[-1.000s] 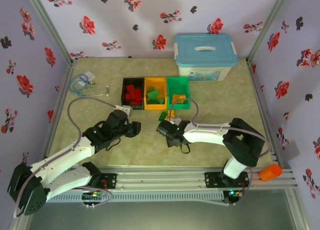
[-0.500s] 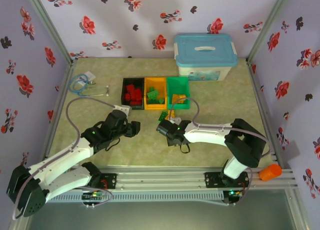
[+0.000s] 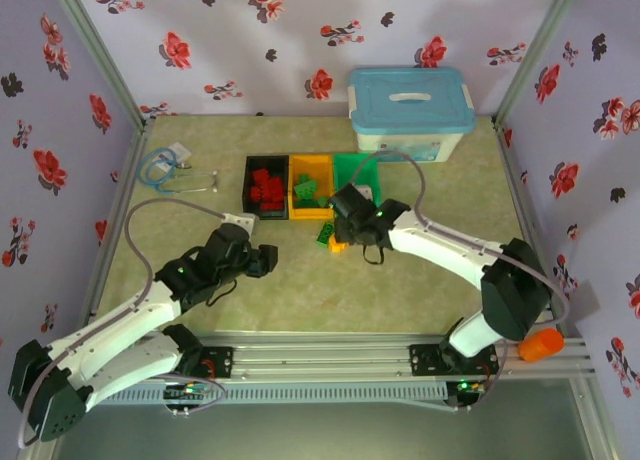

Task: Sort the legos into containers by color
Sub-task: Place the lego in the container.

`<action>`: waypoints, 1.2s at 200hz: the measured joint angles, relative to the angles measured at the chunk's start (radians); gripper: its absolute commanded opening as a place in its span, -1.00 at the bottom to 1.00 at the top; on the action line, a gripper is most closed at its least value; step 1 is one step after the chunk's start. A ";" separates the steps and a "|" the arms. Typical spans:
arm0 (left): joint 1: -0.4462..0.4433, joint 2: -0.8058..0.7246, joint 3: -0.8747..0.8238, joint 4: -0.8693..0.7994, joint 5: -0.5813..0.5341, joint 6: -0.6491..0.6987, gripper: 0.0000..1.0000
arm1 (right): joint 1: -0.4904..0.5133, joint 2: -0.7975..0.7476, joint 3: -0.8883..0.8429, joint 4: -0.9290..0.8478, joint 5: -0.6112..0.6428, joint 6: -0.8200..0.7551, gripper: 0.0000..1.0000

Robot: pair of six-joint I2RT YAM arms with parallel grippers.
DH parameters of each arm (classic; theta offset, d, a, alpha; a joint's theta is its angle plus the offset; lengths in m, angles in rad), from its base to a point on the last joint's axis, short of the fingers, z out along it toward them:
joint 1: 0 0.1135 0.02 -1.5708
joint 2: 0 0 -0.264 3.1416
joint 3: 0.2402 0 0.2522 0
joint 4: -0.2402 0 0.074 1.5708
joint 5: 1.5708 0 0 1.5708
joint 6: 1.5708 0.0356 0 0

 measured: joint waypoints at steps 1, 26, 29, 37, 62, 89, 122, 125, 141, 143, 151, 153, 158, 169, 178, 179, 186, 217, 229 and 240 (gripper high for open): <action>0.000 -0.001 0.000 0.000 0.000 -0.001 0.32 | -0.003 0.000 0.002 0.000 -0.002 -0.002 0.04; -0.022 -0.018 -0.027 -0.002 -0.002 -0.026 0.31 | -0.093 0.023 0.084 -0.005 -0.045 -0.044 0.04; -0.025 -0.020 -0.030 -0.002 -0.004 -0.030 0.31 | -0.103 0.029 0.095 -0.006 -0.050 -0.046 0.03; -0.032 -0.024 -0.038 -0.005 -0.008 -0.035 0.31 | -0.124 0.050 0.125 -0.006 -0.061 -0.057 0.03; -0.051 -0.038 -0.056 -0.018 -0.019 -0.056 0.31 | -0.172 0.129 0.217 -0.006 -0.095 -0.086 0.02; -0.063 -0.056 -0.068 -0.024 -0.027 -0.069 0.31 | -0.200 0.208 0.283 -0.009 -0.127 -0.101 0.02; -0.071 -0.066 -0.075 -0.031 -0.037 -0.084 0.30 | -0.224 0.306 0.383 -0.029 -0.153 -0.117 0.03; -0.072 -0.066 -0.075 -0.032 -0.037 -0.084 0.30 | -0.226 0.314 0.393 -0.031 -0.153 -0.119 0.03; -0.077 -0.068 -0.075 -0.041 -0.043 -0.087 0.30 | -0.237 0.355 0.454 -0.051 -0.154 -0.124 0.10; -0.077 -0.068 -0.075 -0.042 -0.044 -0.087 0.30 | -0.238 0.360 0.463 -0.055 -0.154 -0.124 0.13; -0.079 -0.068 -0.075 -0.047 -0.046 -0.089 0.30 | -0.243 0.379 0.496 -0.067 -0.154 -0.128 0.25; -0.079 -0.069 -0.075 -0.048 -0.046 -0.089 0.30 | -0.243 0.382 0.502 -0.068 -0.153 -0.126 0.26; -0.080 -0.069 -0.075 -0.050 -0.047 -0.090 0.30 | -0.245 0.393 0.523 -0.076 -0.152 -0.134 0.33; -0.084 -0.072 -0.075 -0.054 -0.052 -0.091 0.30 | -0.247 0.407 0.559 -0.089 -0.148 -0.135 0.46; -0.084 -0.076 -0.075 -0.058 -0.053 -0.091 0.30 | -0.247 0.408 0.579 -0.096 -0.146 -0.141 0.49; -0.085 -0.076 -0.075 -0.059 -0.053 -0.091 0.30 | -0.247 0.408 0.580 -0.097 -0.145 -0.140 0.49; -0.085 -0.080 -0.075 -0.061 -0.053 -0.091 0.30 | -0.247 0.407 0.590 -0.100 -0.142 -0.140 0.51; -0.088 -0.083 -0.075 -0.061 -0.054 -0.091 0.30 | -0.236 0.368 0.569 -0.093 -0.126 -0.139 0.56; -0.089 -0.078 -0.075 -0.061 -0.053 -0.091 0.30 | -0.228 0.335 0.542 -0.092 -0.124 -0.138 0.56; -0.089 -0.068 -0.075 -0.059 -0.053 -0.091 0.31 | -0.220 0.297 0.509 -0.087 -0.124 -0.138 0.56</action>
